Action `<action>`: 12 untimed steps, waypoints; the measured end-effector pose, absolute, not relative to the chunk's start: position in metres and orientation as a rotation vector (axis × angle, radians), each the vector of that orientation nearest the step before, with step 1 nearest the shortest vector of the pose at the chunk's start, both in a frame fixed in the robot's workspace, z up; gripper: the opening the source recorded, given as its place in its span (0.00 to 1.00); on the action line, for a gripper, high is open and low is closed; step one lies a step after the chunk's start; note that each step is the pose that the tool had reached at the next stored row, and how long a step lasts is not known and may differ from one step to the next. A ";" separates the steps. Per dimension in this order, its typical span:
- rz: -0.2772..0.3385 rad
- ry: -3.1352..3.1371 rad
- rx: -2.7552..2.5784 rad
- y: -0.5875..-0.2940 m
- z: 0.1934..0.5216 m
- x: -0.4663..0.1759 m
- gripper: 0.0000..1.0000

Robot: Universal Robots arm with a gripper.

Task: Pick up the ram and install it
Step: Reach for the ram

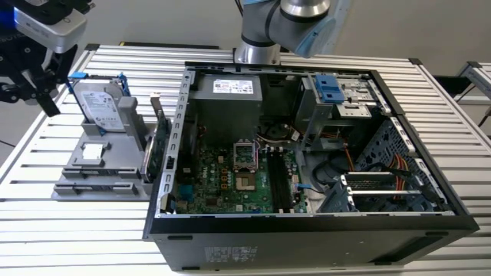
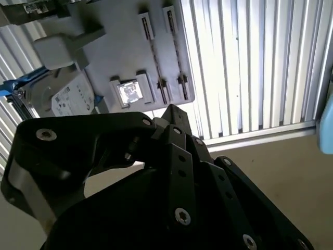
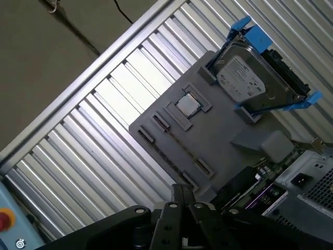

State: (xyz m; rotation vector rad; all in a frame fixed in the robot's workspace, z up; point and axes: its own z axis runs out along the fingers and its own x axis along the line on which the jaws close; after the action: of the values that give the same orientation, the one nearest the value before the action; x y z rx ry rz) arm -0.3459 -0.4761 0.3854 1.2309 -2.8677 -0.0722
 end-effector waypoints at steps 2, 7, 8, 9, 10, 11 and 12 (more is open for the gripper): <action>-0.072 -2.852 1.266 -0.476 0.385 -0.346 0.00; -0.069 -2.803 1.366 -0.476 0.385 -0.346 0.00; -0.069 -2.793 1.386 -0.476 0.385 -0.346 0.00; -0.068 -2.781 1.408 -0.476 0.385 -0.346 0.00; -0.068 -2.769 1.431 -0.476 0.385 -0.346 0.00; -0.067 -2.757 1.454 -0.476 0.385 -0.346 0.00; -0.066 -2.743 1.478 -0.476 0.385 -0.346 0.00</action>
State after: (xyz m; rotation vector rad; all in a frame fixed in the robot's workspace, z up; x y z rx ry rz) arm -0.3459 -0.4761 0.3853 1.4778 -2.7433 -0.0659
